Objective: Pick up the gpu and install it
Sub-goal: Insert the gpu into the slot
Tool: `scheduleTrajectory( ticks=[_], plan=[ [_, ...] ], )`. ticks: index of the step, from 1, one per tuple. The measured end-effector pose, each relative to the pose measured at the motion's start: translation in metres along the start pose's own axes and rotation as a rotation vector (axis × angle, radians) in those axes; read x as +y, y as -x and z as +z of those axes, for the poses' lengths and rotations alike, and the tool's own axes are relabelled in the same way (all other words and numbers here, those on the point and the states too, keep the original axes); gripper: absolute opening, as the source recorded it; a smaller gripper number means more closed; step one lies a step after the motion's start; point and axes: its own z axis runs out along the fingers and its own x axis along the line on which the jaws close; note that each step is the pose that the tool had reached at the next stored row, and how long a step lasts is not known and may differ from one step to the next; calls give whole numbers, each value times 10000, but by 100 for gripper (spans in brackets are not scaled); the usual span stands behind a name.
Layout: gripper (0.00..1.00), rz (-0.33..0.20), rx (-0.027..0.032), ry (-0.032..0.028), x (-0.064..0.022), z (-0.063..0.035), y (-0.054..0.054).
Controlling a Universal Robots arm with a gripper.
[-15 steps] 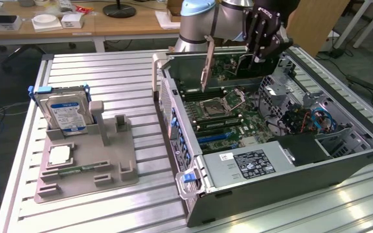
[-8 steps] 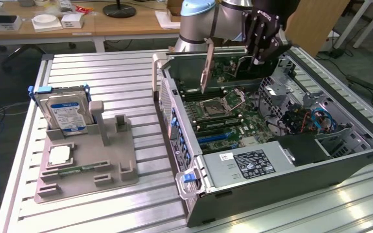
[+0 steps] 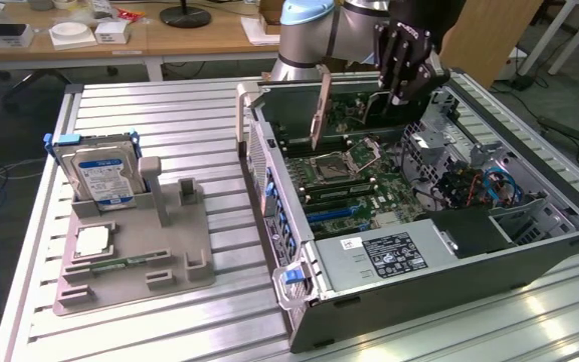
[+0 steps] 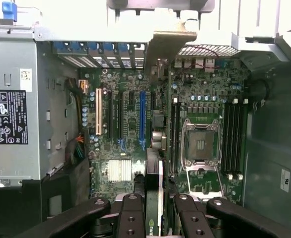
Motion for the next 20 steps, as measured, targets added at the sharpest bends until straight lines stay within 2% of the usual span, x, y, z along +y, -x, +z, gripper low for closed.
scheduleTrajectory(
  ticks=[4,6,8,20],
  plan=[
    [27,0,4,36,5,10,1],
    [27,0,5,97,6,21,1],
    [27,4,5,130,8,37,0],
    [27,2,4,134,13,163,-3]
  ],
)
